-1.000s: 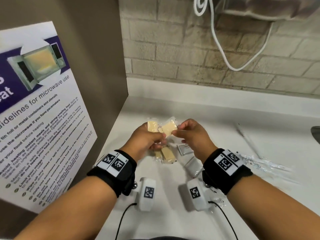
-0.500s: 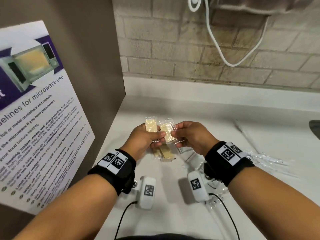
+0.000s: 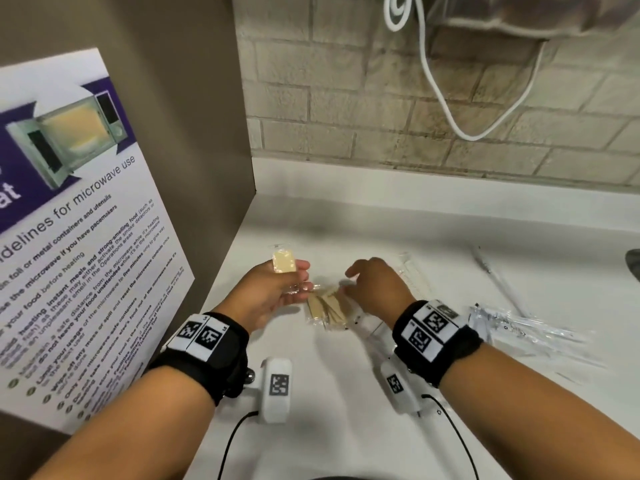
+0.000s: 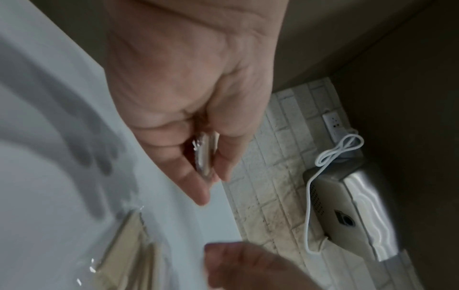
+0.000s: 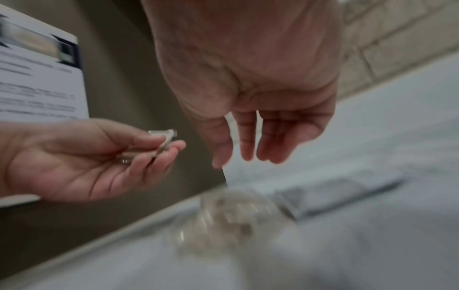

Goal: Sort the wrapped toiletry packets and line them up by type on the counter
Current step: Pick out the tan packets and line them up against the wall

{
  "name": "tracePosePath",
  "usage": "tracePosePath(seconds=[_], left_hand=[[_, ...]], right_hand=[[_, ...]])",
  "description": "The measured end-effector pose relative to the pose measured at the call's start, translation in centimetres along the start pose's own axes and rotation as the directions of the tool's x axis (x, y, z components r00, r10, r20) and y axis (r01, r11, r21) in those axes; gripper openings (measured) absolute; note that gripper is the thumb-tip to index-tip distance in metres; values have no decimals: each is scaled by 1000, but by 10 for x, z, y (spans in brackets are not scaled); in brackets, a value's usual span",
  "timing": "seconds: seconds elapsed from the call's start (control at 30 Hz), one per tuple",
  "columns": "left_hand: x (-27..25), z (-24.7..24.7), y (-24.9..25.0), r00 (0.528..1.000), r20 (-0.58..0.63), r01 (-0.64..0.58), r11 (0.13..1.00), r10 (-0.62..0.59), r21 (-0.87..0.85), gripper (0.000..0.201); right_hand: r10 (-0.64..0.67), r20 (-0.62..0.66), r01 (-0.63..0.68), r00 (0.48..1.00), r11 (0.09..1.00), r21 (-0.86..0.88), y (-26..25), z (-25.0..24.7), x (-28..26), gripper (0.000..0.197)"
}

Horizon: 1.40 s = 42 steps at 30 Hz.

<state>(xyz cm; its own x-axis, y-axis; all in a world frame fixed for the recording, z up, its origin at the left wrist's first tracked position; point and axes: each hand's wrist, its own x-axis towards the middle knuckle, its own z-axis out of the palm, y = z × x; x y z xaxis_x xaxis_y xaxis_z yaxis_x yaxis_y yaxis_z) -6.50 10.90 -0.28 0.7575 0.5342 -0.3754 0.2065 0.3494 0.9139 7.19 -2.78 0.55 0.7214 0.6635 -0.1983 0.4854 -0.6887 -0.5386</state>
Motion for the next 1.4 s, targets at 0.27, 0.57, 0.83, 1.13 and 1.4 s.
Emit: tracePosePath(seconds=[0.27,0.57,0.83,1.13,1.4], left_hand=[[-19,19,16,938,335,15,976,-89,218,20],[-22,23,20,992,67,-96,989,104,-114,15],[-24,26,24,992,44,-123,992,122,12,8],[-27,34,17,996,13,-89,994,90,-62,15],[-27,43,16,983,-71,-171,985,171,4,25]], right_hand=[[-374,218,312,902,911,270,-49,-51,-12,21],[-171,202,-93,964,495,864,-8,-42,-19,21],[-174,115,54,978,742,669,-9,-50,-20,8],[-83,122,-58,989,543,838,-8,-32,-26,3],[-34,-28,41,999,497,867,-14,-18,-26,5]])
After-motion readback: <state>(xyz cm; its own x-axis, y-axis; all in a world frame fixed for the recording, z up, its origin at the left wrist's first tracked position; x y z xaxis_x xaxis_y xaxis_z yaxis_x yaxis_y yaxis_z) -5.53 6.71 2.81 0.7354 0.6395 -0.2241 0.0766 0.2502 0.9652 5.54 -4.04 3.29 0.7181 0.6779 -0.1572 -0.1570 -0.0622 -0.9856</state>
